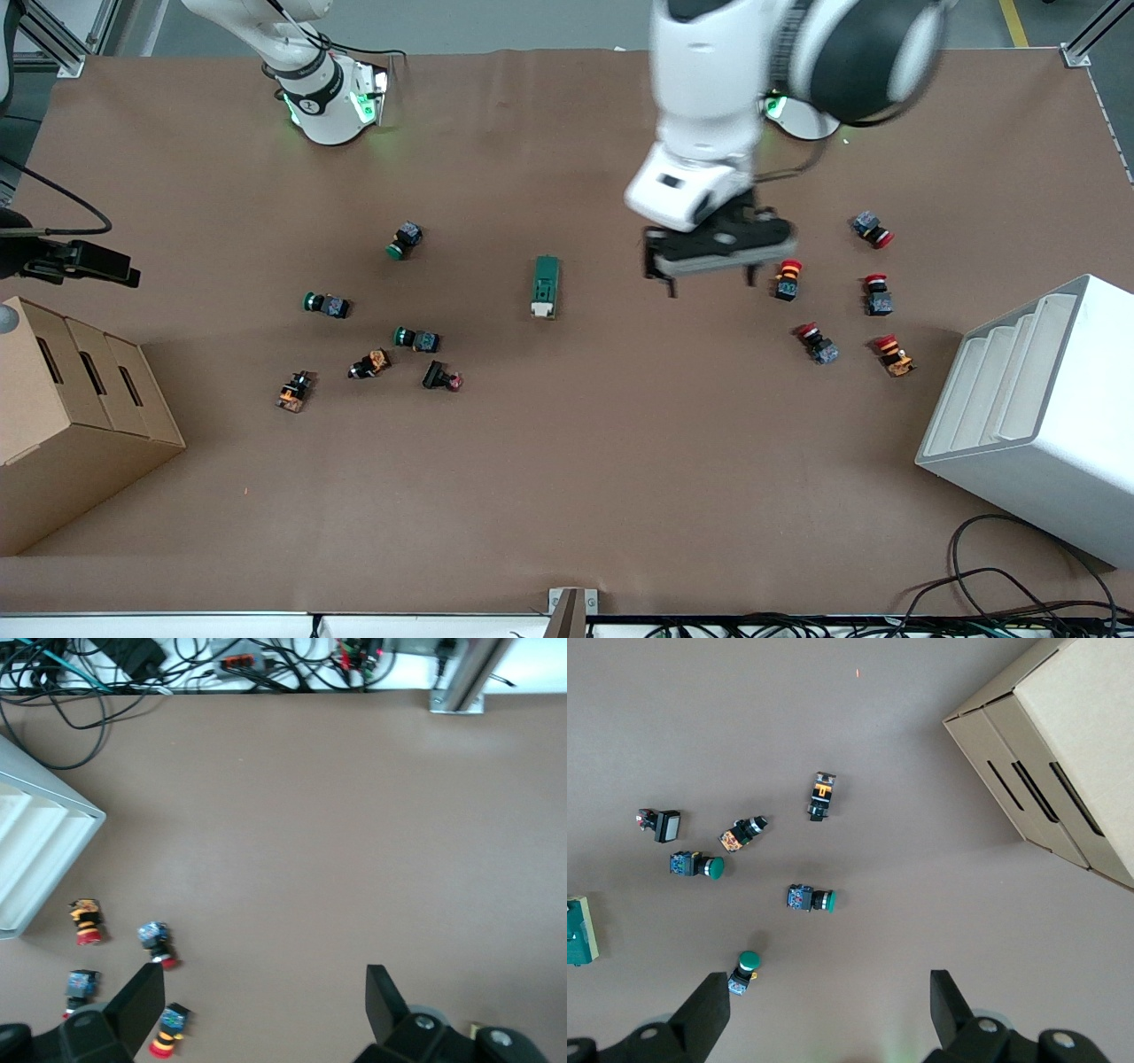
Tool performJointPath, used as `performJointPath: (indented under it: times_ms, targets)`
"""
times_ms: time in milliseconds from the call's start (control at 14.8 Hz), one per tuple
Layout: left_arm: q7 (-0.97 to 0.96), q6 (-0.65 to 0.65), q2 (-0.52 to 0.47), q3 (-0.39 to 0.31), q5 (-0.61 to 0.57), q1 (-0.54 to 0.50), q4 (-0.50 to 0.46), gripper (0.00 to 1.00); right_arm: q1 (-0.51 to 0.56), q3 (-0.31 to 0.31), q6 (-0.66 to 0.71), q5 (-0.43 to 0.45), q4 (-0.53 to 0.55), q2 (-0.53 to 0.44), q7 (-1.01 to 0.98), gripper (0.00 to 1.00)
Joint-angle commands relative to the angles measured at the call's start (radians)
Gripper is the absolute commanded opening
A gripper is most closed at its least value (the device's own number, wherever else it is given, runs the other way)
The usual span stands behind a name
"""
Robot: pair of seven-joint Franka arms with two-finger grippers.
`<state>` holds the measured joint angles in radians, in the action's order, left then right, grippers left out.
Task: Close load switch with both arms
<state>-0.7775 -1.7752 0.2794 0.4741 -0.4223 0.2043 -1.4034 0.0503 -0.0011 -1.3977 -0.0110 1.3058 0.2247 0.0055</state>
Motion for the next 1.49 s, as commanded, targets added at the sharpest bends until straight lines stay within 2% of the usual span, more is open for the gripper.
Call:
performJointPath:
  times_ms: [0,68,203,339,407,542,814,949,1085,1288,1424]
  targets:
    - [0.151,0.017,-0.060,0.001,0.100,-0.101,-0.020,1.00,0.020,0.030,-0.006,0.020,0.044,-0.042,-0.005,1.00]
    - [0.228,0.017,-0.093,-0.021,0.152,-0.114,-0.028,1.00,0.019,0.030,-0.003,0.020,0.046,-0.045,-0.004,1.00]
    - [0.388,0.045,-0.158,-0.141,0.255,-0.112,-0.063,1.00,0.020,0.029,0.009,0.020,0.044,-0.053,-0.004,1.00]
    - [0.556,0.057,-0.230,-0.221,0.336,-0.126,-0.123,1.00,0.008,0.019,0.011,0.020,0.044,-0.058,-0.005,1.00]
    - [0.593,0.066,-0.267,-0.251,0.358,-0.128,-0.162,1.00,0.000,0.016,0.012,0.020,0.046,-0.059,-0.005,1.00]
    - [0.645,0.110,-0.314,-0.296,0.376,-0.132,-0.201,1.00,-0.042,-0.034,0.017,0.020,0.046,-0.062,-0.005,1.00]
    - [0.782,0.149,-0.390,-0.396,0.402,-0.126,-0.268,1.00,-0.044,-0.039,0.036,0.019,0.050,-0.085,-0.005,1.00]
    - [0.799,0.149,-0.434,-0.414,0.410,-0.125,-0.310,1.00,-0.047,-0.039,0.042,0.019,0.059,-0.097,-0.005,1.00]
    - [0.797,0.149,-0.476,-0.417,0.410,-0.120,-0.348,1.00,-0.050,-0.037,0.028,0.019,0.123,-0.151,-0.004,1.00]
    - [0.800,0.152,-0.468,-0.419,0.434,-0.135,-0.336,1.00,-0.050,-0.036,-0.030,0.019,0.248,-0.243,-0.004,1.00]
    - [0.796,0.178,-0.462,-0.419,0.458,-0.137,-0.322,1.00,-0.050,-0.036,-0.040,0.019,0.268,-0.258,-0.004,1.00]
